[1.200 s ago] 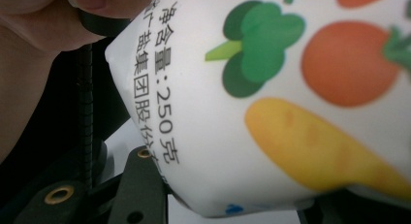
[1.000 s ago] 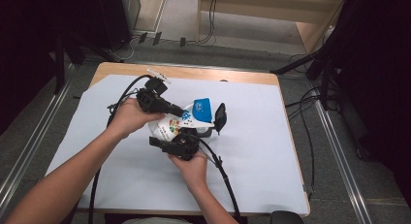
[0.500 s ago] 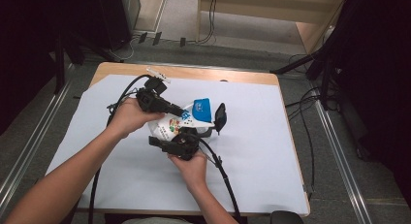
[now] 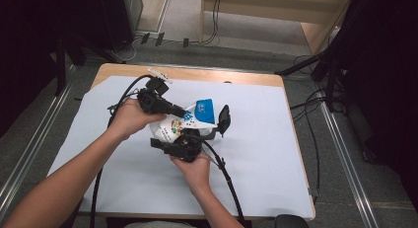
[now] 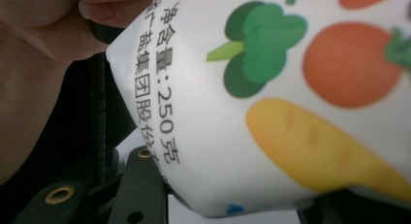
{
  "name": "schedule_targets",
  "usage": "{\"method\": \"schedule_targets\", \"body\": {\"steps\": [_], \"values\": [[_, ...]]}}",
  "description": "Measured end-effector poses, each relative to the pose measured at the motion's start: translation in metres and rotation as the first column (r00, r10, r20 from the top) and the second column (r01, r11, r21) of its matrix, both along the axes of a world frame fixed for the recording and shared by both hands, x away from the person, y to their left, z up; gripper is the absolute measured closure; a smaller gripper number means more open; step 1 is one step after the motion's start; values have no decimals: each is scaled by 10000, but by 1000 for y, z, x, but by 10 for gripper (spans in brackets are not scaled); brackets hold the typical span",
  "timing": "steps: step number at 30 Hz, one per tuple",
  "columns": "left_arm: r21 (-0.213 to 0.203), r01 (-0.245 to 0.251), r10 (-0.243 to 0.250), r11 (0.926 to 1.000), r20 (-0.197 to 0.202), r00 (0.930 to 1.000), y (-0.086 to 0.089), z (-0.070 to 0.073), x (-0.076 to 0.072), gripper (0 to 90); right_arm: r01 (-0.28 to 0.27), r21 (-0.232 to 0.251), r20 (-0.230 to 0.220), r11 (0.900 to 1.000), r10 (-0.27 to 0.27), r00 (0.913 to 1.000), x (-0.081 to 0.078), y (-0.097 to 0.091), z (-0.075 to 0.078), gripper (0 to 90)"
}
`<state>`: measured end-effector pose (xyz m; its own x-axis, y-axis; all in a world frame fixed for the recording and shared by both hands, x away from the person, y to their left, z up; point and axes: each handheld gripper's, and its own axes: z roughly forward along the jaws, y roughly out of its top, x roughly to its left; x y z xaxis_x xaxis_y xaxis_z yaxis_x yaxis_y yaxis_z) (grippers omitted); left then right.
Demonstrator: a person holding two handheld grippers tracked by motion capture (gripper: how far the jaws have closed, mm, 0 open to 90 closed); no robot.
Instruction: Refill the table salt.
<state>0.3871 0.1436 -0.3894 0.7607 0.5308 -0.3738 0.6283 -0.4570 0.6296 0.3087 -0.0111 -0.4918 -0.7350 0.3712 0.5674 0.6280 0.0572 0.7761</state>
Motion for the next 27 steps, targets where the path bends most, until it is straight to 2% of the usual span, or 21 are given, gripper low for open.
{"method": "schedule_targets", "body": {"steps": [12, 18, 27], "values": [[219, 33, -36, 9998, 112, 9999, -1, 2, 0, 855, -43, -13, 74, 10000, 43, 10000, 0, 0, 1, 593], [204, 7, -8, 9998, 73, 10000, -1, 2, 0, 855, -3, -101, 114, 9999, 4, 9999, 0, 1, 1, 596], [79, 11, -12, 10000, 45, 10000, 1, 3, 0, 850, 17, 28, 85, 10000, -18, 10000, 0, 1, 1, 618]]}}
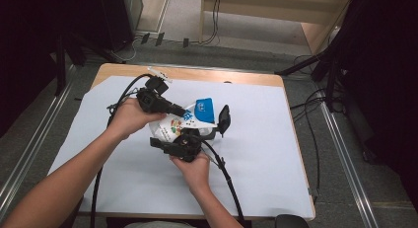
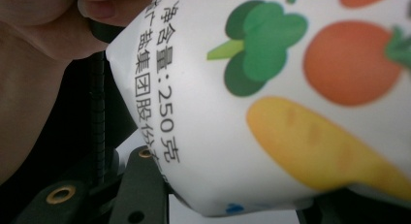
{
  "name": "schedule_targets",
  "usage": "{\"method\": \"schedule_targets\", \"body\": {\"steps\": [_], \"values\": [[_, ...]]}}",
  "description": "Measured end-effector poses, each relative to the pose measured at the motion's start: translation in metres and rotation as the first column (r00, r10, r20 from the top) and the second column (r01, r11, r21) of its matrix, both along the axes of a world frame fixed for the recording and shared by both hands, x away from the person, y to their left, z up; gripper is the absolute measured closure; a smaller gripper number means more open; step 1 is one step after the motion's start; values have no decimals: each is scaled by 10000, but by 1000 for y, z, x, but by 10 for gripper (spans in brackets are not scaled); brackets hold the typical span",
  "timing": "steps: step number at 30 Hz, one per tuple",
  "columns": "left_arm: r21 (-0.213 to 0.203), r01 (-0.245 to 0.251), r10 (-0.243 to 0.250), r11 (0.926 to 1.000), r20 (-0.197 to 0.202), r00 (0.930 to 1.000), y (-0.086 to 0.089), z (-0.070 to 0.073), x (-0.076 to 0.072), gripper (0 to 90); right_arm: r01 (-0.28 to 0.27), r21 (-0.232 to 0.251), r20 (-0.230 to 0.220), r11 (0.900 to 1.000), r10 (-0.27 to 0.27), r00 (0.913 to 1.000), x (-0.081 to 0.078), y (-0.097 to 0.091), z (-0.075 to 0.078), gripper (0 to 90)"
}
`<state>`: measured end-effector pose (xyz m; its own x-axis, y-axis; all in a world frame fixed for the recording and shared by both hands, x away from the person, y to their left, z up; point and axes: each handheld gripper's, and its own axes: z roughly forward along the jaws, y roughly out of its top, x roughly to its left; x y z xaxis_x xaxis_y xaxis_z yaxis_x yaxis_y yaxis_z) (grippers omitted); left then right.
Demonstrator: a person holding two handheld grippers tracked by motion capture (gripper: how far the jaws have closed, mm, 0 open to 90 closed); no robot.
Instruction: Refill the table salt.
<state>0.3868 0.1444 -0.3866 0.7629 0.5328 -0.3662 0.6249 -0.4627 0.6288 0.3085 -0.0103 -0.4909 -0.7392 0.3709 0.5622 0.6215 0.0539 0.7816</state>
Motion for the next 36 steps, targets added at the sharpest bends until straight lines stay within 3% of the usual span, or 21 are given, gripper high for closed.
{"method": "schedule_targets", "body": {"steps": [16, 36], "values": [[-26, -36, 36, 10000, -62, 10000, 0, 1, 0, 858, -6, 185, -76, 9998, 8, 10000, -1, -1, -2, 631], [-27, -51, 51, 10000, -62, 10000, -1, 1, 1, 838, -94, 760, -289, 9971, 116, 9995, 0, -2, -4, 633]]}}
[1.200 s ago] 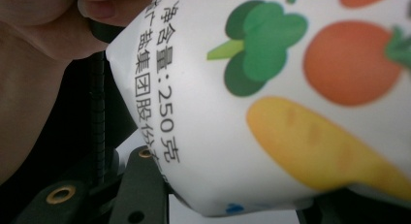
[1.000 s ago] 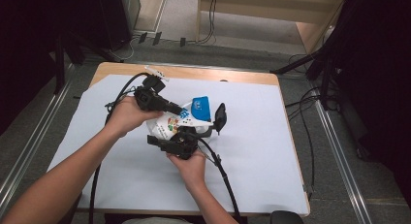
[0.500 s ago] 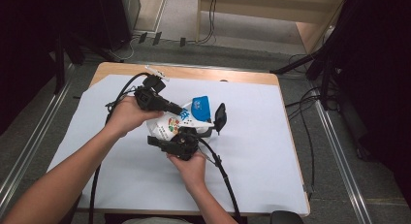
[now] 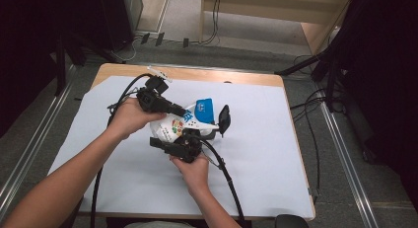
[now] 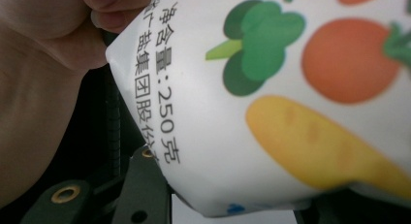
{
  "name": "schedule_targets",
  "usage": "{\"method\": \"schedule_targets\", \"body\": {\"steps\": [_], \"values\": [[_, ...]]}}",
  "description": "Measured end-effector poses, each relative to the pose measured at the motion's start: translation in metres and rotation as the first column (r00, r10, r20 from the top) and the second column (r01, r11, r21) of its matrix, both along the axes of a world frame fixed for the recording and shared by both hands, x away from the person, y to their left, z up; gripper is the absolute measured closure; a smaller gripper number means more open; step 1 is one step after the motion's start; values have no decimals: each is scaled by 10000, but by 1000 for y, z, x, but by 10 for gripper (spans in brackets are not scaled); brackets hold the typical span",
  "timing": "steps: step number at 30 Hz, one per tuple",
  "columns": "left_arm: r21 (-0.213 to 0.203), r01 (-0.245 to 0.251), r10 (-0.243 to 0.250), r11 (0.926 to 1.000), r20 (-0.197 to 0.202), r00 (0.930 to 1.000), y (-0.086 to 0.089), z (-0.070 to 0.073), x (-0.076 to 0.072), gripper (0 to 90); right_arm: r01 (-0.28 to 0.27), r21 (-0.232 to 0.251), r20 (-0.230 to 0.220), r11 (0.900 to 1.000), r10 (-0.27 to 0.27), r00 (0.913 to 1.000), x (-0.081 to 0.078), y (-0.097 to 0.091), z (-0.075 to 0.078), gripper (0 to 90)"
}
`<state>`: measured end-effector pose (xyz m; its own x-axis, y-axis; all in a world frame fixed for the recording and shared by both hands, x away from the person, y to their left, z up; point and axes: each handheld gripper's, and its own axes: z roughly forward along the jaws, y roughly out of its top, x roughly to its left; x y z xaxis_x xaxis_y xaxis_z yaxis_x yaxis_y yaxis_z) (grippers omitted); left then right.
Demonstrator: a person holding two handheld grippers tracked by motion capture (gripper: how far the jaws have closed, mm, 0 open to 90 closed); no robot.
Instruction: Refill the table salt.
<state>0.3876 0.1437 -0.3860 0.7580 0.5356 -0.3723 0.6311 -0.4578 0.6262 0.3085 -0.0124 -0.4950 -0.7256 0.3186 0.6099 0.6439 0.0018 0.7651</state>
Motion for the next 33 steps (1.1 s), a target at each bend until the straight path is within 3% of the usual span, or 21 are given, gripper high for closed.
{"method": "schedule_targets", "body": {"steps": [11, 33], "values": [[115, -100, 99, 9999, 87, 9999, -4, 1, -1, 857, -26, -337, 53, 9994, 28, 10000, 1, 1, 1, 594], [-180, -88, 90, 9998, 123, 9999, 1, 3, -2, 821, 45, -78, 109, 10000, -44, 9999, 2, -4, 5, 634]]}}
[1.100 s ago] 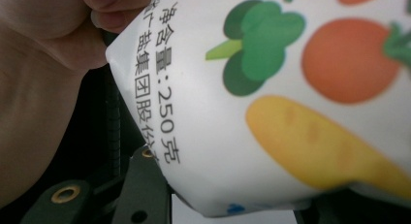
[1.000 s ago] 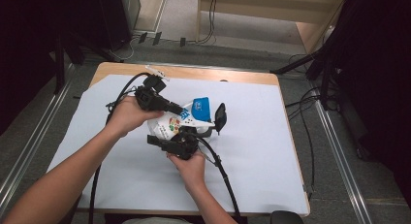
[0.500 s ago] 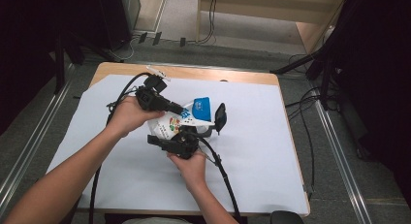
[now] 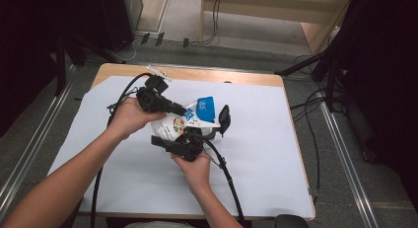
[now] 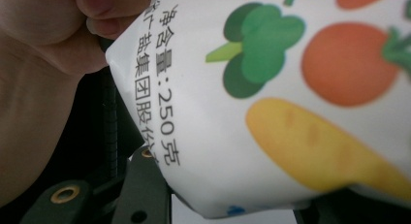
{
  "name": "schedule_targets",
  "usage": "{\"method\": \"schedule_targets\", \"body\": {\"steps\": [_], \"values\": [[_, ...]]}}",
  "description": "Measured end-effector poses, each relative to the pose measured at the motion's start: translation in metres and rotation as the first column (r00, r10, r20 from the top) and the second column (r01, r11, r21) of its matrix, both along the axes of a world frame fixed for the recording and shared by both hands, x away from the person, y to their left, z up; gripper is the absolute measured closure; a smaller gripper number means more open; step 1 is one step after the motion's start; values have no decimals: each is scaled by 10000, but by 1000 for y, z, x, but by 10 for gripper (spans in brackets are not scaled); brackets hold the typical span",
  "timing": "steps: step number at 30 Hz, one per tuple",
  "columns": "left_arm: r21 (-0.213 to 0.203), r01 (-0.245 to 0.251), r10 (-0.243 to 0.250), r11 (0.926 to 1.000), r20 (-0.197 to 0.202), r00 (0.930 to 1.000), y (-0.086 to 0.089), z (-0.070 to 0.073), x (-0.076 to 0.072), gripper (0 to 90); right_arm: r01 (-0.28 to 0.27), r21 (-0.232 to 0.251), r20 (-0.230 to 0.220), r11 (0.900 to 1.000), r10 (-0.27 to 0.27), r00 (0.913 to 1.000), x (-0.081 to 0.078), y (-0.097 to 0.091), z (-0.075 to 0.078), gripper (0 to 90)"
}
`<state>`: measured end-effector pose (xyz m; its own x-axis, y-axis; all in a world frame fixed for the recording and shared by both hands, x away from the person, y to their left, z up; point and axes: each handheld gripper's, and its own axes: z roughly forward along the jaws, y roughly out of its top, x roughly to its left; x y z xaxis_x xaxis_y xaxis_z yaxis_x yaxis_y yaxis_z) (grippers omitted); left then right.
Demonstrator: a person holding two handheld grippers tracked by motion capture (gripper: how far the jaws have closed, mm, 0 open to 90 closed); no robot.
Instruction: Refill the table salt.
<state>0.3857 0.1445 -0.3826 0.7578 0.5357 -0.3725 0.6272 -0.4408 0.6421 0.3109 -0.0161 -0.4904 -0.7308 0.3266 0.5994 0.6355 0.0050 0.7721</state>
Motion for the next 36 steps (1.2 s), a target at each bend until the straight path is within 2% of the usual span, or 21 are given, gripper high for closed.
{"method": "schedule_targets", "body": {"steps": [8, 18, 31, 36], "values": [[156, 28, -28, 9999, 10, 10000, 0, 0, -1, 836, -76, 56, -53, 10000, 77, 10000, 0, 1, -1, 634], [126, 28, -28, 9999, 36, 10000, -2, 1, -1, 840, -119, 86, -24, 9999, 119, 9999, 0, 1, -1, 627], [298, 32, -36, 9995, 142, 9999, -4, 2, -2, 857, -244, -48, -23, 9997, 244, 9997, 1, 0, 0, 613], [180, 36, -39, 9998, 141, 9999, -3, 2, -2, 853, -178, 44, -71, 9998, 178, 9998, 1, 0, 0, 627]]}}
